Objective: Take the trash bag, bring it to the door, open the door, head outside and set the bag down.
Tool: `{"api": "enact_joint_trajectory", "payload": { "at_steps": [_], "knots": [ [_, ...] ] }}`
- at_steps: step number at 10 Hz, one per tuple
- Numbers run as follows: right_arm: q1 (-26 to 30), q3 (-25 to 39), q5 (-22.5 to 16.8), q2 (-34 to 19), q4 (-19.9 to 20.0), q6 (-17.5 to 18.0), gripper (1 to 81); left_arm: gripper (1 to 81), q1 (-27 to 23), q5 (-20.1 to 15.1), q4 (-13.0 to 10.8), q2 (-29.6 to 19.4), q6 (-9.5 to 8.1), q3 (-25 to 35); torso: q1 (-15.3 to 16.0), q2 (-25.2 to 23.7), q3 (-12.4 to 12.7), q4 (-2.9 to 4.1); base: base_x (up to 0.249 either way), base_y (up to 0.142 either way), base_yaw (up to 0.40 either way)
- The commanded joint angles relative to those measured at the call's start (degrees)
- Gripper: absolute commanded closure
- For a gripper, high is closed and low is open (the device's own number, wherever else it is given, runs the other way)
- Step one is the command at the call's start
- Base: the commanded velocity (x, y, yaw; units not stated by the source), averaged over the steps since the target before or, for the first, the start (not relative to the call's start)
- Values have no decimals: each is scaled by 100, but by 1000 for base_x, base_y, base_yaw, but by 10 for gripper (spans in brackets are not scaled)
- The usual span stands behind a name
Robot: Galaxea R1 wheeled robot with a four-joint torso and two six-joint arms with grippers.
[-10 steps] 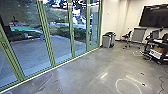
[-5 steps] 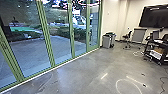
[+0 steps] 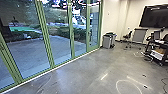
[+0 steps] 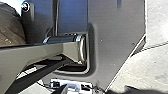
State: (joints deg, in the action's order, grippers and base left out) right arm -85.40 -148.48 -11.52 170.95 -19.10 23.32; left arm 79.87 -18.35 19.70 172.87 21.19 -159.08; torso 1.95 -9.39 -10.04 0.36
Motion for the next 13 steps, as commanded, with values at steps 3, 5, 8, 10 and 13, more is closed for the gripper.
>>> {"api": "enact_joint_trajectory", "payload": {
  "at_steps": [3, 5, 8, 10, 13],
  "knots": [
    [290, 13, -316, 38, -49, -21, 10, 811, -318, -459, 8, -7, 43, -10, -2, -2, 0, 0, 109, 0, 0],
    [290, 13, -316, 38, -58, -21, 10, 811, -310, -468, 8, -7, 43, -10, 0, 0, 0, 0, 111, 0, 0],
    [290, 13, -316, 47, -67, -21, 10, 811, -318, -459, 8, -7, 43, -10, 0, -2, 0, 0, 112, 0, 0],
    [290, 13, -316, 47, -76, -21, 10, 811, -318, -459, -45, 2, 43, -10, 0, -2, 0, 0, 115, 0, 0],
    [282, 13, -316, 47, -85, -21, 10, 811, -318, -459, -63, 11, 43, -10, 0, -2, 0, 0, 120, 0, 0]
  ]
}}
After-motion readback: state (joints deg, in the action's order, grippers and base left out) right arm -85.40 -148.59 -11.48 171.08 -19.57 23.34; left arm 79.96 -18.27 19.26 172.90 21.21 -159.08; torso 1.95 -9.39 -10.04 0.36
